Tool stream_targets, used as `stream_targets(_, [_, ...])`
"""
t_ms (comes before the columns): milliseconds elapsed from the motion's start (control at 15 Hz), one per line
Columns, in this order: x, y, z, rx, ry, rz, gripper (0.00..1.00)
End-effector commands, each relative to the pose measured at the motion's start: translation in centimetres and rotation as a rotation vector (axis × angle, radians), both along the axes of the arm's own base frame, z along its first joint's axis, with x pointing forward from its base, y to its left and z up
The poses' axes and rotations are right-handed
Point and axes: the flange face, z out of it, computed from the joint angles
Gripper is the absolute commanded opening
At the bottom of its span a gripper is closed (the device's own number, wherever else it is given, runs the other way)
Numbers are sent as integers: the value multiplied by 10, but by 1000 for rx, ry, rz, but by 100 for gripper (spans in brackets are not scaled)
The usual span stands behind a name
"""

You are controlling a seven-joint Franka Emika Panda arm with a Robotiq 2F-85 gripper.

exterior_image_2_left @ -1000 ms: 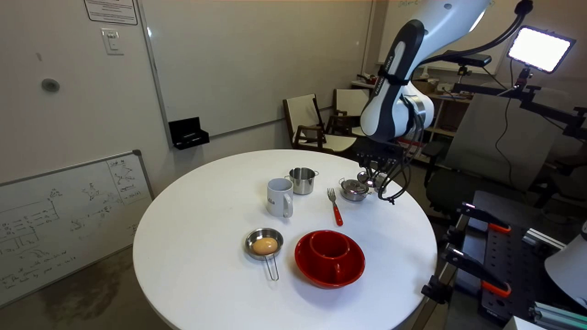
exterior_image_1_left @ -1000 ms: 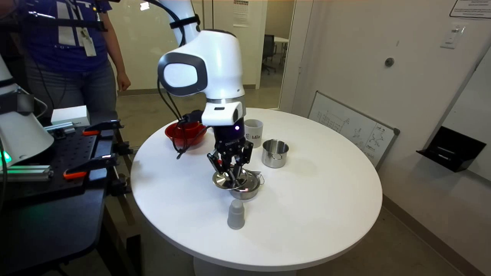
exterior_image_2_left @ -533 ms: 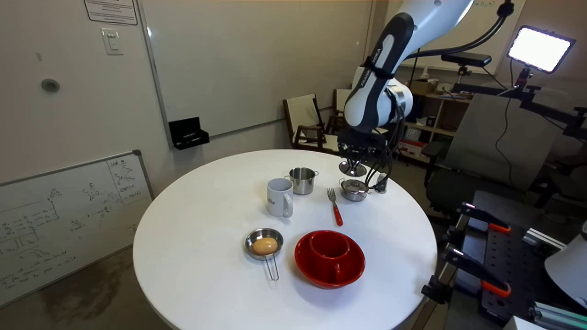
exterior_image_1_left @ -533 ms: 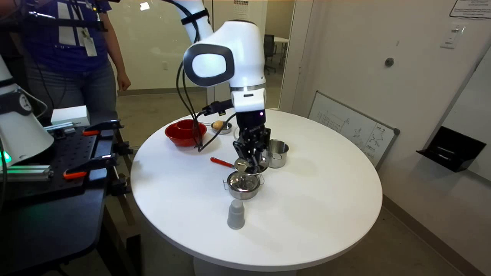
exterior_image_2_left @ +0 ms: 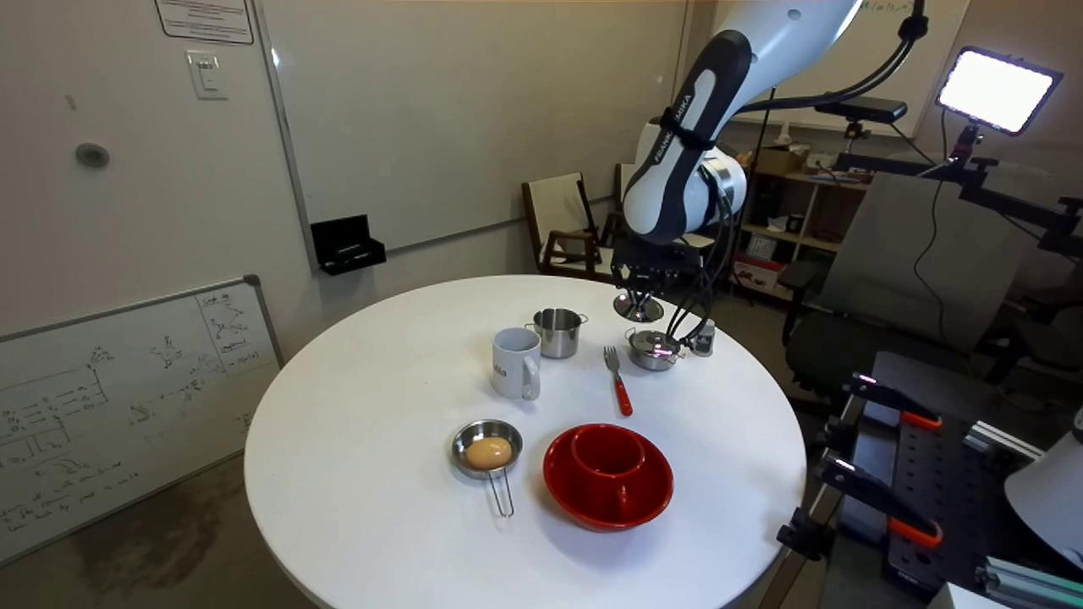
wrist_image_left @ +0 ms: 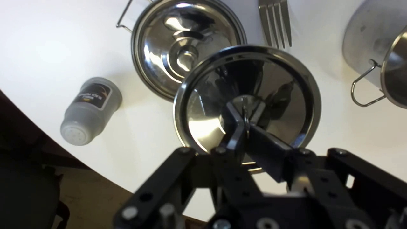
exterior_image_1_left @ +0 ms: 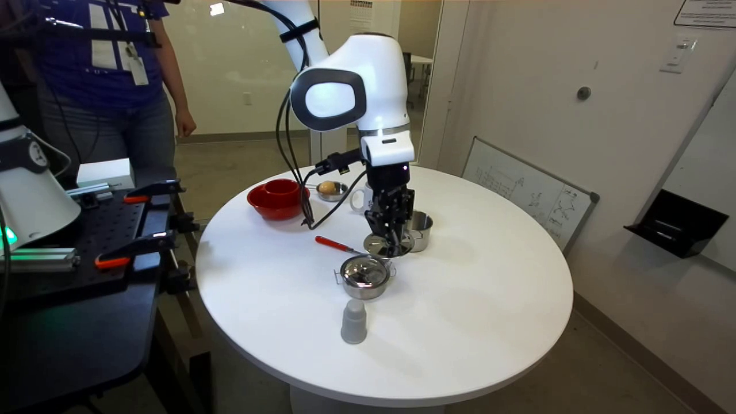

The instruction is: Take the lid from the table and put it on the pot next to the cup

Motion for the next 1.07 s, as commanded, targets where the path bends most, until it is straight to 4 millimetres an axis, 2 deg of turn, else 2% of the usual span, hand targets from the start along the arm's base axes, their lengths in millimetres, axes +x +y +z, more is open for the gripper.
stream_targets(0, [1, -1, -1, 1, 0, 1, 11])
stream_targets(200, [4, 1, -2, 5, -1, 15, 8])
stream_targets(1000, [75, 45, -9, 41, -23, 277, 7])
